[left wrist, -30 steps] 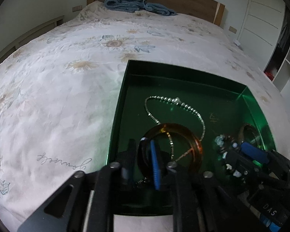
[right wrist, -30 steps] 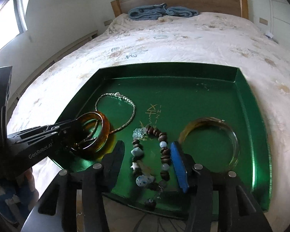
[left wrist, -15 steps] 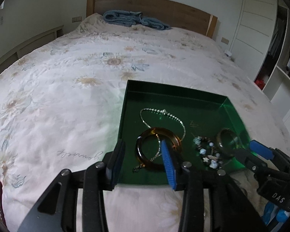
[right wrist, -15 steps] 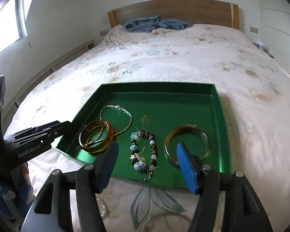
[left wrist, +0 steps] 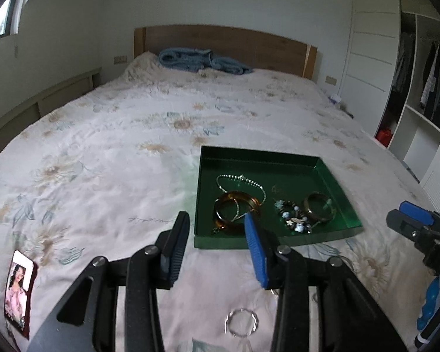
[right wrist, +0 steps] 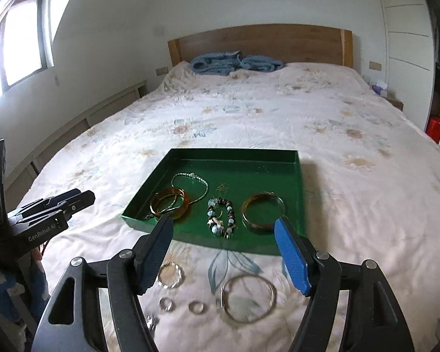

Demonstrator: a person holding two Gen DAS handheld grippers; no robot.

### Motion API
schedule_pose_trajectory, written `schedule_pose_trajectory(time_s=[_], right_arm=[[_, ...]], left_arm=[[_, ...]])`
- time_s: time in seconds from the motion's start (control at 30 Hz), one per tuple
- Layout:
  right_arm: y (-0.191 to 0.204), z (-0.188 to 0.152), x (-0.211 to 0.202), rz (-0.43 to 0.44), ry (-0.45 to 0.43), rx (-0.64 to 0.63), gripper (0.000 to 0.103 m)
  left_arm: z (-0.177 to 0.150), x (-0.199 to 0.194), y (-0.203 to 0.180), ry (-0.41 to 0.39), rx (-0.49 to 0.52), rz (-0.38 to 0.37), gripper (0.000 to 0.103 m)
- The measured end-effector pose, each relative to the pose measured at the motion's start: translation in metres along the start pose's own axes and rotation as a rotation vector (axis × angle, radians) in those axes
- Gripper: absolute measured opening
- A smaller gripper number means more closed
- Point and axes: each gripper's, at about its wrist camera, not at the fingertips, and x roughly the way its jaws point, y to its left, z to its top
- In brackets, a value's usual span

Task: Organize jewelry
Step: 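Open both tools in the tray and move back to the remaining jewelry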

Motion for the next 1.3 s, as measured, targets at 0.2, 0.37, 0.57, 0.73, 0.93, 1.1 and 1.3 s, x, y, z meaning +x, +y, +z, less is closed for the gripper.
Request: schedule_pose_trajectory(time_s=[0.2, 0.37, 0.57, 0.73, 0.93, 1.1, 1.3], right_arm=[[-0.007, -0.011, -0.043, -0.020, -0.035, 0.013, 0.071], [-0.018, -0.025, -0.073, -0.037, -0.056, 0.037, 0.071], [-0.034, -0.042, -0.096, -0.049, -0.069, 0.083, 0.072], [-0.042, -0.056, -0.108, -0.054, -0.064, 0.116, 0.072], [-0.037, -0.070, -0.120, -0.052, -0.056, 0.100, 0.072], [-0.035, -0.077, -0.124, -0.043, -0.054, 0.084, 0.072], [-0.033, -0.089, -0.101, -0.015, -0.008, 0.051, 0.071]], left_arm=[[-0.011, -0.034, -0.004, 0.011, 0.036, 0.001, 0.037], [-0.026, -0.059, -0.008, 0.003, 0.065, -0.006, 0.037], [-0.047, -0.079, -0.006, 0.029, 0.088, -0.027, 0.038], [-0.066, -0.092, 0.003, 0.058, 0.073, -0.053, 0.040], [-0.089, -0.105, 0.003, 0.069, 0.064, -0.086, 0.040], [-0.102, -0.105, -0.008, 0.083, 0.073, -0.117, 0.040], [-0.123, -0.084, -0.033, 0.128, 0.099, -0.200, 0.040]])
